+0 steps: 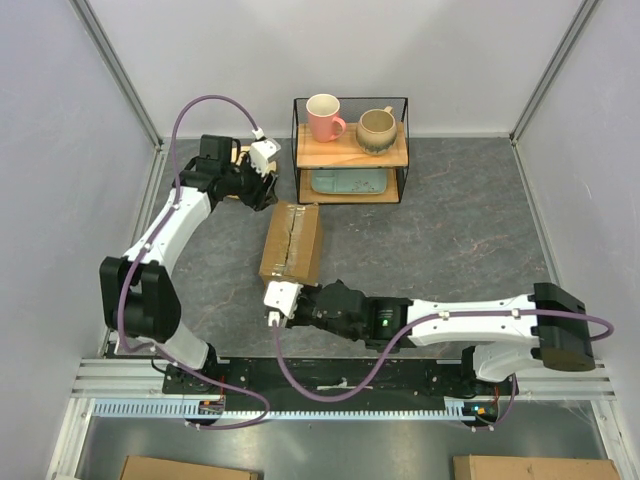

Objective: Unpack the express box
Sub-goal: Adjust the express box at the center of the board, then cut the express box at the center of the board.

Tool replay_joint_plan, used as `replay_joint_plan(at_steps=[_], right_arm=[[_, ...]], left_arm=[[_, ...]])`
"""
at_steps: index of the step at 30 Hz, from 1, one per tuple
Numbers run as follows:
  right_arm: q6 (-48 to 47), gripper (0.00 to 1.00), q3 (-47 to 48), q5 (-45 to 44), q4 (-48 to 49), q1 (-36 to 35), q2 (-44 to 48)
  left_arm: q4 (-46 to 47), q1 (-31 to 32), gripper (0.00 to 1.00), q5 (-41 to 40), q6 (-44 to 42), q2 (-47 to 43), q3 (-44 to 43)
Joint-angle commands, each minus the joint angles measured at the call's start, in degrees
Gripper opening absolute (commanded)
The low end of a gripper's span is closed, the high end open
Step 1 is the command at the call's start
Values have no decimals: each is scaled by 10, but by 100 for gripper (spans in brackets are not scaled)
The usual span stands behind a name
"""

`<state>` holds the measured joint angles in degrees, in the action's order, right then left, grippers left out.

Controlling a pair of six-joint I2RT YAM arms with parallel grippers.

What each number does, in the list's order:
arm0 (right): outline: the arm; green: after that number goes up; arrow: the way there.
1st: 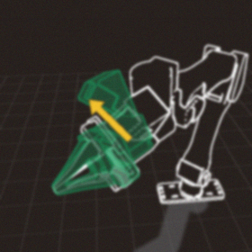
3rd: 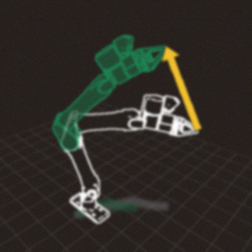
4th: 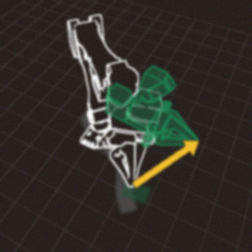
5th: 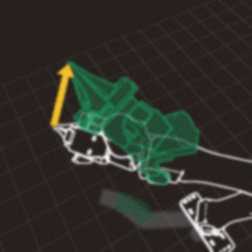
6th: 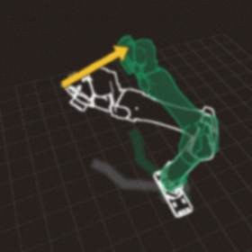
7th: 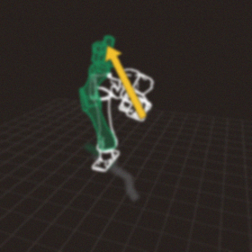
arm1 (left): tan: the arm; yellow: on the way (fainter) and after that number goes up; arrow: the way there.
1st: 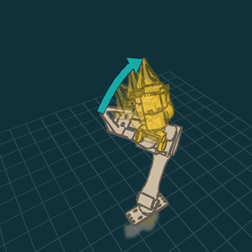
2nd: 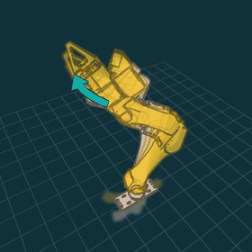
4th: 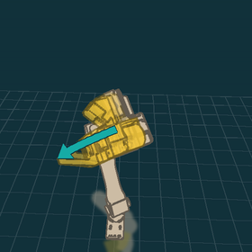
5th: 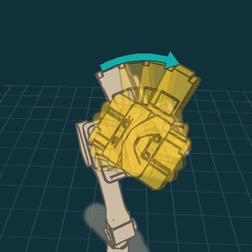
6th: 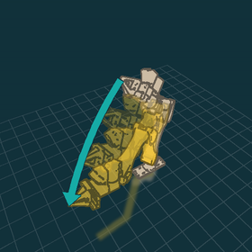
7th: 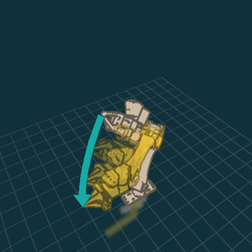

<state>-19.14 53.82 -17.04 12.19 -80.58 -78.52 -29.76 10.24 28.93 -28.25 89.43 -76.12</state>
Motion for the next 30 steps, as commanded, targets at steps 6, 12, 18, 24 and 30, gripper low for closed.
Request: replay_joint_plan(at_steps=[6,12,18,24,30], right_arm=[[-90,0,81,10,24,-4,-76],[-110,0,93,25,13,-3,-99],[-147,0,91,24,12,-7,-123],[-286,0,66,-58,50,-48,-155],[-420,0,0,-153,178,-96,-185]], left_arm=[[17,11,59,32,33,57,-40],[36,19,61,29,29,50,-7],[40,25,64,24,27,64,-10],[40,37,65,16,23,79,-23],[37,38,64,13,23,80,-22]])
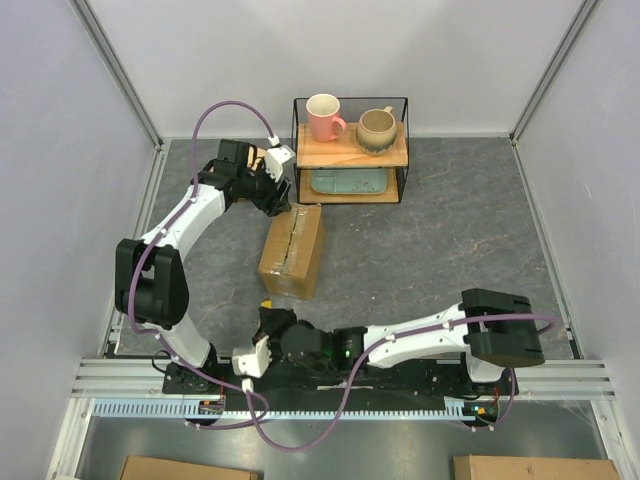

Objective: Unpack the express box
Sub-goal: Cut the express box at the center of the board.

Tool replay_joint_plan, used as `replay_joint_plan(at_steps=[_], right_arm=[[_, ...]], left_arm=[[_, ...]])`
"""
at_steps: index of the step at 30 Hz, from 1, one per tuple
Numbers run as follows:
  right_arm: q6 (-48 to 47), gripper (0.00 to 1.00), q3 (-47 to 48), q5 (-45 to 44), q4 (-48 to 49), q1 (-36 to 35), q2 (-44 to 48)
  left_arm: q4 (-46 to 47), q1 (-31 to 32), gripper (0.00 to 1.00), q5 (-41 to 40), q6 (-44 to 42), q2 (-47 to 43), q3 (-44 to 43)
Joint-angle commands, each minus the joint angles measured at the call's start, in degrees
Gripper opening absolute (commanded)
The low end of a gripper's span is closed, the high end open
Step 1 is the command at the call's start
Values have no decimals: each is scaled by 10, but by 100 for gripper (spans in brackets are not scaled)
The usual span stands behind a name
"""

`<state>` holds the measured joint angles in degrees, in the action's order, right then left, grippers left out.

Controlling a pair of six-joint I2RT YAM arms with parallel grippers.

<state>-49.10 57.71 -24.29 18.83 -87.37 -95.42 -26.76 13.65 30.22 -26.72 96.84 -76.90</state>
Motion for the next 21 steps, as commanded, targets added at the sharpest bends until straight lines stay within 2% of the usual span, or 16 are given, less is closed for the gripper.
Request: replay_joint_plan(at_steps=[1,3,4,6,7,8,9,10,13,17,21], right_arm=[[-154,0,-59,-90,151,-33,-24],[-193,0,-80,-119,194,-48,-35],[-259,0,-117,-132,290,-53,-55],[-330,0,-172,-157,403,-60,-90],[-393,0,-186,-158,498,-61,-127],[-404,0,-197,-149,522,-62,-135],[-417,0,-204,-148,541,-63,-143],[-461,0,-201,-155,610,-64,-181],[-519,0,-167,-155,724,-65,-254],[-587,0,-143,-138,782,-65,-294],[-600,0,-146,-124,791,-75,-283]], left_arm=[[6,4,64,1,7,2,-16],[3,8,64,0,6,-1,-18],[-2,8,64,0,6,0,-25],[-12,9,63,2,5,2,-37],[-22,10,63,3,4,2,-48],[-27,11,63,4,3,2,-52],[-31,11,63,4,3,1,-58],[-39,11,63,4,2,-3,-61],[-46,11,63,5,-1,-11,-62],[-66,14,63,5,-5,-17,-74],[-69,15,63,5,-5,-14,-90]])
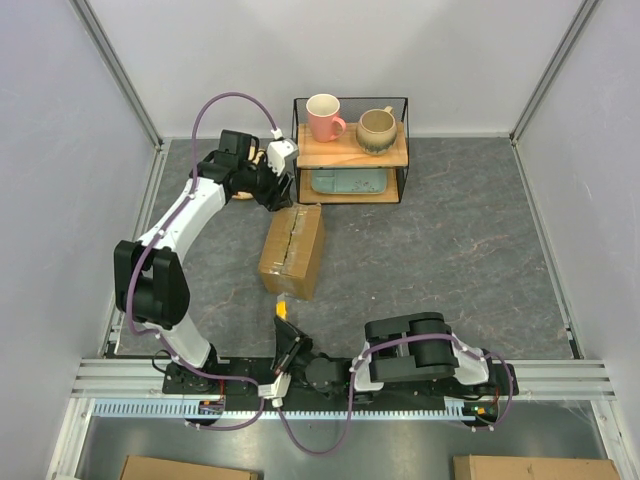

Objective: Unpack the express box
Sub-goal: Cut the express box at the center of the board.

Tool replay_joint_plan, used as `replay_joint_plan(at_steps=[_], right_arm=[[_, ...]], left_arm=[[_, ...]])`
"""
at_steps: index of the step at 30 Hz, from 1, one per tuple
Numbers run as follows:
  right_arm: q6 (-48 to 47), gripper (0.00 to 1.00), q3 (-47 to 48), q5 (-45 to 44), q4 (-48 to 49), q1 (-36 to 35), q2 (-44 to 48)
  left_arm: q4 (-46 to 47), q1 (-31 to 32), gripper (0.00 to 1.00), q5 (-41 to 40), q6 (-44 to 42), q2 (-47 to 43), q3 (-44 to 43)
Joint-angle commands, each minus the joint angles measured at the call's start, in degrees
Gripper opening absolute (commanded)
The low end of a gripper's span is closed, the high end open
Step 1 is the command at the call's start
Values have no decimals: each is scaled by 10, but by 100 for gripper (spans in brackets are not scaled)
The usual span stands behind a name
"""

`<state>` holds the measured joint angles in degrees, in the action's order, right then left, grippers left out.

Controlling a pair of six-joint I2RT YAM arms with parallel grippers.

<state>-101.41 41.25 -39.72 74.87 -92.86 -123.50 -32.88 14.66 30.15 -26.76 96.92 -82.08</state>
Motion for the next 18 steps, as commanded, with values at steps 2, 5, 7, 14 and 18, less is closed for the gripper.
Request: replay_joint_plan(at_steps=[2,5,7,14,18], right_arm=[[-78,0,16,32,221,-34,4],[-83,0,16,37,214,-43,9],[-85,0,23,39,220,-43,5],[-88,0,53,61,238,-33,-10],[-73,0,62,78,234,-15,1]], left_arm=[[-8,6,63,3,-2,-9,-48],[-7,18,63,-1,1,14,-69],[-6,27,63,-13,0,36,-86],[-29,52,60,-32,-13,121,-158],[-33,51,58,-32,-25,129,-145]])
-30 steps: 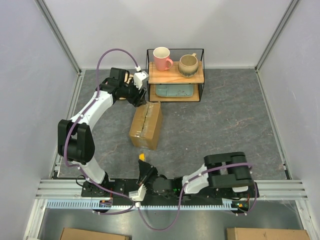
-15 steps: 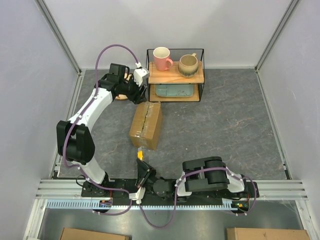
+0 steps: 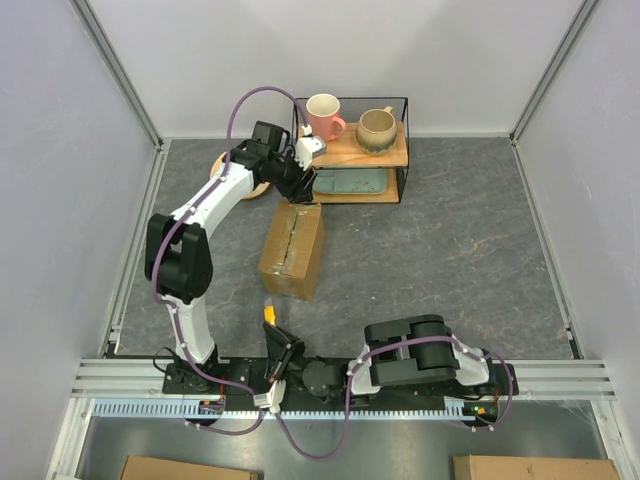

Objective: Unpack the express box
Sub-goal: Cut the express box at the center of the board.

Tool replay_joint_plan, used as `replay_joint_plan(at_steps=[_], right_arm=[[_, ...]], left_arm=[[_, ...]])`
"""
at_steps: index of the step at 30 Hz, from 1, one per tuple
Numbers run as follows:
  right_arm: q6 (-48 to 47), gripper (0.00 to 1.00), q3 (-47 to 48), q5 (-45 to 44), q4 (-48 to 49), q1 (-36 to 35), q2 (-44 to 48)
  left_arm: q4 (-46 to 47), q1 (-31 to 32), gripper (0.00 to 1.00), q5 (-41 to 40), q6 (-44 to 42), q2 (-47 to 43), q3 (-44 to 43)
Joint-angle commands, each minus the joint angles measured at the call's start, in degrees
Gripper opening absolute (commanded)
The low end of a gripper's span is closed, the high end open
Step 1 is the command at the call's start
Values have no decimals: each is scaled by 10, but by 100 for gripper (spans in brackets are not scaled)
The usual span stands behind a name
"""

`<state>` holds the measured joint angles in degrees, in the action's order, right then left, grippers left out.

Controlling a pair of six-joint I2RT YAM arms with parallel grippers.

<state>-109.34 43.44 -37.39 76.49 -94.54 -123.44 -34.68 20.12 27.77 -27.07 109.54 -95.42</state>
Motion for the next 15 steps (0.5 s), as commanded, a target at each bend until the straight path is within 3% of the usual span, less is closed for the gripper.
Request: replay_joint_plan(at_steps=[1,15], right_arm=[[13,0,40,60,216,6,2],[9,0,55,67,219,40,30]], left_arm=[[-15,-3,58,-9,-26,2,-6],[-2,-17,56,1,-36,-48,63]])
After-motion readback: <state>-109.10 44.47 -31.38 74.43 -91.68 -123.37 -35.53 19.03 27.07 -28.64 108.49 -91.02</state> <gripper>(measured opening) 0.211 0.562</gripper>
